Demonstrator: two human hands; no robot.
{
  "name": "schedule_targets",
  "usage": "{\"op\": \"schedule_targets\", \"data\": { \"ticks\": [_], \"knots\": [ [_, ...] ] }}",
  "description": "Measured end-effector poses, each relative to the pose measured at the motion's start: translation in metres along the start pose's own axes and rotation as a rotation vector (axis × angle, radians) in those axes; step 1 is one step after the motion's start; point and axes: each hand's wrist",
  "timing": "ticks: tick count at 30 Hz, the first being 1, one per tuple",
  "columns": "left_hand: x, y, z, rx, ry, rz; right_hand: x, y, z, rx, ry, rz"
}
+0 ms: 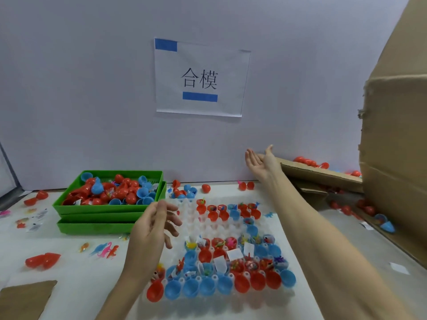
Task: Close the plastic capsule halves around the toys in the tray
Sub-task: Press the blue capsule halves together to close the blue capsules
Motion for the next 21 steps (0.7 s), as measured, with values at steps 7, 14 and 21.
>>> {"op": "schedule_targets", "data": {
  "ticks": [7,14,21],
  "knots": [
    [-0.007,-0.005,0.005,-0.014,-0.111,-0.075,-0.036,0.065,-0.041,-0.066,0.513,0.083],
    [-0.014,-0.008,0.013,0.010,-0.460,0.007,-0.066,0.131,-0.072,-0.276,0.960,0.259],
    [-0.016,0.001,0.010,0.219,-0.865,0.486,-0.068,0.141,-0.080,-0.366,1.113,0.322]
  ]
}}
Point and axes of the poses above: each hand's wrist, its own y-axis away from the middle knuckle, its own x-axis out of the palm, z = x × y, and after that the axes turned 7 degrees about -y, right-handed
